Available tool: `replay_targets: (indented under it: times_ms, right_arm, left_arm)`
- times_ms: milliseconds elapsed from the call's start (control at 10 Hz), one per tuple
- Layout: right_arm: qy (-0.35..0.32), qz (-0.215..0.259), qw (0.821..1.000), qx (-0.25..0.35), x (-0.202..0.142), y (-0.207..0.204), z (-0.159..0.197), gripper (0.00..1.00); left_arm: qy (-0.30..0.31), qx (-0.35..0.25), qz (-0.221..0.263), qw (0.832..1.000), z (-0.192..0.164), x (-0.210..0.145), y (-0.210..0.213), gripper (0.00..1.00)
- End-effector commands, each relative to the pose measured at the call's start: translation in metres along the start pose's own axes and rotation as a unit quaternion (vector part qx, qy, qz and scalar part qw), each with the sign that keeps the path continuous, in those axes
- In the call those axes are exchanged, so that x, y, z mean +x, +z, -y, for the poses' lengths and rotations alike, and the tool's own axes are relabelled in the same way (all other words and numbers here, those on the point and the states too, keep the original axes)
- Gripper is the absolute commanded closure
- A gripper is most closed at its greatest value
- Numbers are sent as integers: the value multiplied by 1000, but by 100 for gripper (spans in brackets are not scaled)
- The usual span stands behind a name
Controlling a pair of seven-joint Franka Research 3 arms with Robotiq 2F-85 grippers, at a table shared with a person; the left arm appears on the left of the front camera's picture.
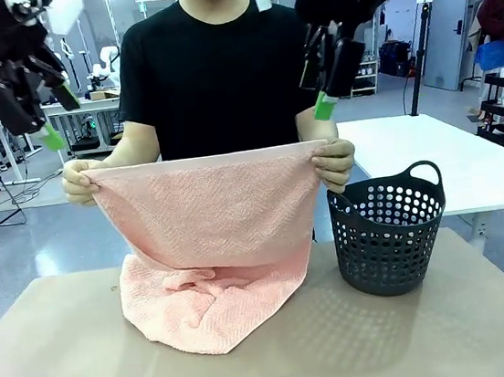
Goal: Fold the towel.
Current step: Grab the top end of the 100 cm Hotel Towel extended by the human.
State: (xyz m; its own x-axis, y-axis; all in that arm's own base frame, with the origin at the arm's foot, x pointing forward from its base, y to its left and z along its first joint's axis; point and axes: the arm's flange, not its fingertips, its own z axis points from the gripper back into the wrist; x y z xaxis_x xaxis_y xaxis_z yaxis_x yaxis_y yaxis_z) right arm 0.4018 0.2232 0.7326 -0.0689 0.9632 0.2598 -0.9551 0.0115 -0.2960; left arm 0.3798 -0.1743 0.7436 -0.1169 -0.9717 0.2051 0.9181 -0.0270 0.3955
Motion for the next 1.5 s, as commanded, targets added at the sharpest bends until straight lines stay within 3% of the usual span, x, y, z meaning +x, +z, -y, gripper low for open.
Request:
replay_targets:
  times_ms: [0,800,1200,1300,1400]
  right_arm:
    - [-13,-28,1000,-5,15,-17,16,0]
    - [-20,-49,997,62,12,-106,28,0]
    - [-22,-72,994,76,7,-133,24,0]
    - [-24,-74,994,75,7,-136,23,10]
    - [-24,-75,994,73,6,-136,23,59]
  left_arm:
    - [10,-8,-14,1000,-9,11,-13,0]
    - [15,-64,-18,998,-12,21,-119,0]
    - [13,-89,-16,996,-9,18,-146,0]
    - [19,-89,-23,996,-8,18,-149,39]
    - [25,-89,-19,995,-8,17,-150,59]
